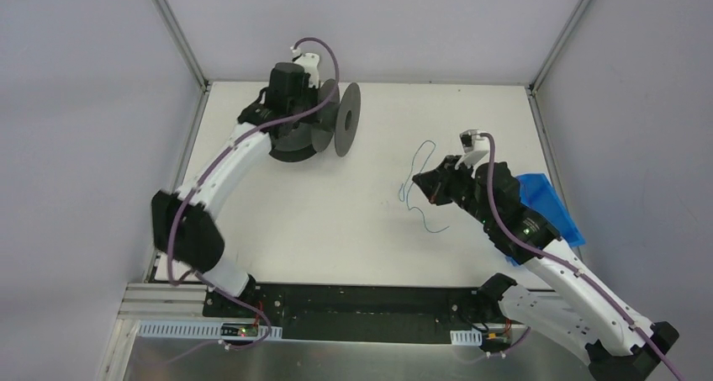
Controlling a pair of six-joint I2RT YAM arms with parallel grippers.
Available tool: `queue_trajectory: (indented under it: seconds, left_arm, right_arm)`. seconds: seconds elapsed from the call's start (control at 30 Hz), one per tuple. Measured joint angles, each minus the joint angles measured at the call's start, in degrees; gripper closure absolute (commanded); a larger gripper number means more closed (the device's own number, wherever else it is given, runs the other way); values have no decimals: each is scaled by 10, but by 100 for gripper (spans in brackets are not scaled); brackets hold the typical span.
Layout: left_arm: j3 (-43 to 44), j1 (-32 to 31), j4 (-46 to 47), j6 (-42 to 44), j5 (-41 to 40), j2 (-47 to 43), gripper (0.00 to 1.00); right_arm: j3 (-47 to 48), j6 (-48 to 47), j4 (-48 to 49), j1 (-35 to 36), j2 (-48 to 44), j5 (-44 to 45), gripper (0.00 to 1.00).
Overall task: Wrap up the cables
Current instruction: Pick up the cable reel from the center of the board, then place the cable reel at the center of the board.
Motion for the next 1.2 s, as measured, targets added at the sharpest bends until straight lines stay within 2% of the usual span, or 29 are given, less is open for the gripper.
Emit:
queue_trajectory:
  seconds: [0.1,0.23,0.37,0.5,0.63,0.67,0.73,0.8,0.93,1.07,1.2]
  left_arm:
    - [-76,-12,-23,-24,7,-141,100]
    - [-176,-22,-44,-39,17,-320,100]
    - [-224,-21,-92,-40,15,-399,100]
    - [-264,-21,-125,-38,14,-404,100]
    - [-293,-21,-154,-36,9,-402,100]
    - [-298,-21,-157,-36,5,-402,100]
    - [-304,-21,-157,-36,1,-402,100]
    - [-309,-21,-155,-37,0,-402,100]
    - [-323,-21,-151,-37,0,-402,100]
    - [-332,-21,-151,-38,0,-402,100]
    - [-335,-21,-151,-39,-19,-402,100]
  right_arm:
    - [0,32,-12,0,7,-38,100]
    - [2,85,21,0,62,-125,100]
    - [18,115,15,0,144,-160,100]
    - [53,115,-91,-7,177,-74,100]
    - [46,124,-179,-32,159,0,100]
    - [40,130,-202,-40,151,18,96]
    - [31,144,-253,-53,139,57,79]
    - [29,159,-296,-65,134,92,68]
    - [36,166,-354,-77,127,147,64]
    - [82,133,-393,-78,127,151,63]
    - [107,57,-356,-70,127,92,62]
